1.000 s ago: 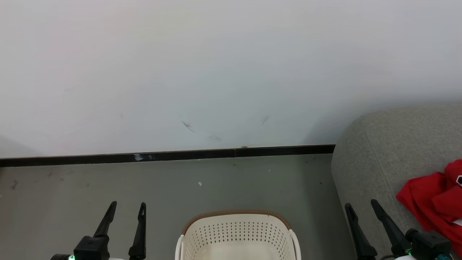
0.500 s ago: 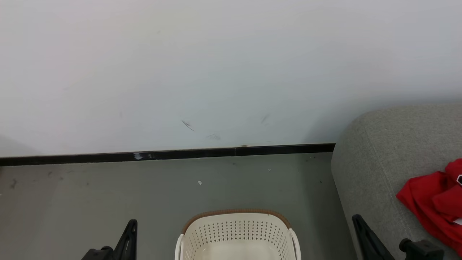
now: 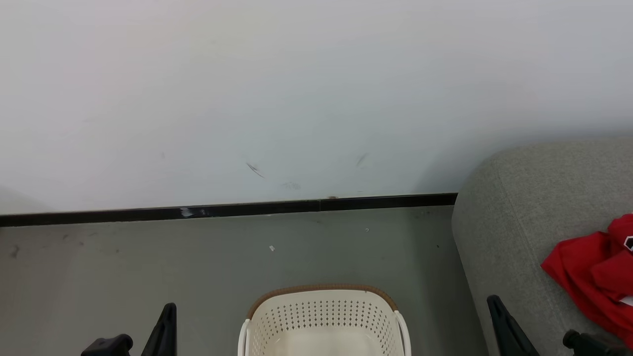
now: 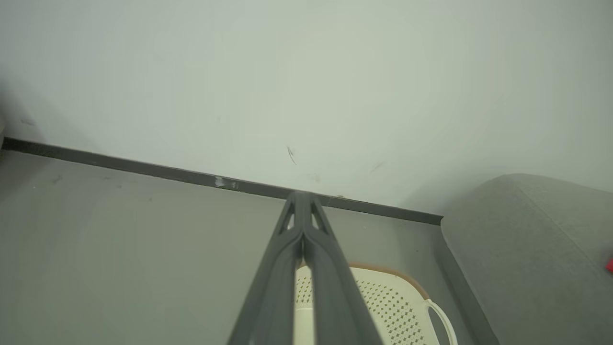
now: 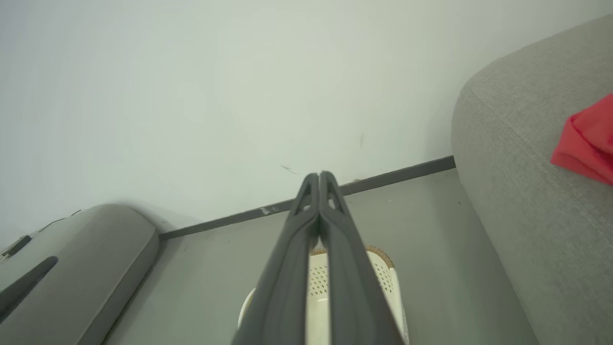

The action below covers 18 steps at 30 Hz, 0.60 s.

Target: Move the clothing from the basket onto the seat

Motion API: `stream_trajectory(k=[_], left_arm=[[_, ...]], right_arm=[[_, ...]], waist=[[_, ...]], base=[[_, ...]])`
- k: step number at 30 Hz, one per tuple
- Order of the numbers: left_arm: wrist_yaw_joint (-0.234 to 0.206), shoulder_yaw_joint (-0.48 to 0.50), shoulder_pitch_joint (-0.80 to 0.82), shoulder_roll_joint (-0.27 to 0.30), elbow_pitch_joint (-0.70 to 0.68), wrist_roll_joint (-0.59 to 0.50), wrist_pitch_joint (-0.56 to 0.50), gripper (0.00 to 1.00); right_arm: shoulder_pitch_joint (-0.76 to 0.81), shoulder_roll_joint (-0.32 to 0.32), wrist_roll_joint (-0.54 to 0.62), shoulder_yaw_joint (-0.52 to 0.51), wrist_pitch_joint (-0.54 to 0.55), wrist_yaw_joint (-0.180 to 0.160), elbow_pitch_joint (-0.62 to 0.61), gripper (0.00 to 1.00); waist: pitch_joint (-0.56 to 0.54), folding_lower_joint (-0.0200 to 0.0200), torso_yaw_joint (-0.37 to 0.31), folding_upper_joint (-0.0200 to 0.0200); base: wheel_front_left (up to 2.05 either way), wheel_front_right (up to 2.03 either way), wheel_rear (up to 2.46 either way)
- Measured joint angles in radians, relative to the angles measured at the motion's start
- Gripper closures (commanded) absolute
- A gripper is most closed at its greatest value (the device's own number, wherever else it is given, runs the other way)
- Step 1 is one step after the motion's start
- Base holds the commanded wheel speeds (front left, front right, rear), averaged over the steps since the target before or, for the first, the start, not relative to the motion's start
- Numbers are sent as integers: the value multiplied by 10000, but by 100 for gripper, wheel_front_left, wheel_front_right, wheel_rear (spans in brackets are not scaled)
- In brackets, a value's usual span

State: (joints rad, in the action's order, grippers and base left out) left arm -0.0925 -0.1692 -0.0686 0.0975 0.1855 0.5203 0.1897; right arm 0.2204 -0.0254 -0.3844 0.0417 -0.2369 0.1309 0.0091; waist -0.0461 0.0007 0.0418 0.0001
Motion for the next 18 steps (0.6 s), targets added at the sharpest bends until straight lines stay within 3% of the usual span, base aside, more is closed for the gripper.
stream_trajectory(k=[18], left_arm=[[462,564,214,-109,121,2259,-671,100]], right_arm=[[-439,-161,-2930,-263,612,0,368,100]], waist=[[26,118,-87,0]], base=[[0,0,0]])
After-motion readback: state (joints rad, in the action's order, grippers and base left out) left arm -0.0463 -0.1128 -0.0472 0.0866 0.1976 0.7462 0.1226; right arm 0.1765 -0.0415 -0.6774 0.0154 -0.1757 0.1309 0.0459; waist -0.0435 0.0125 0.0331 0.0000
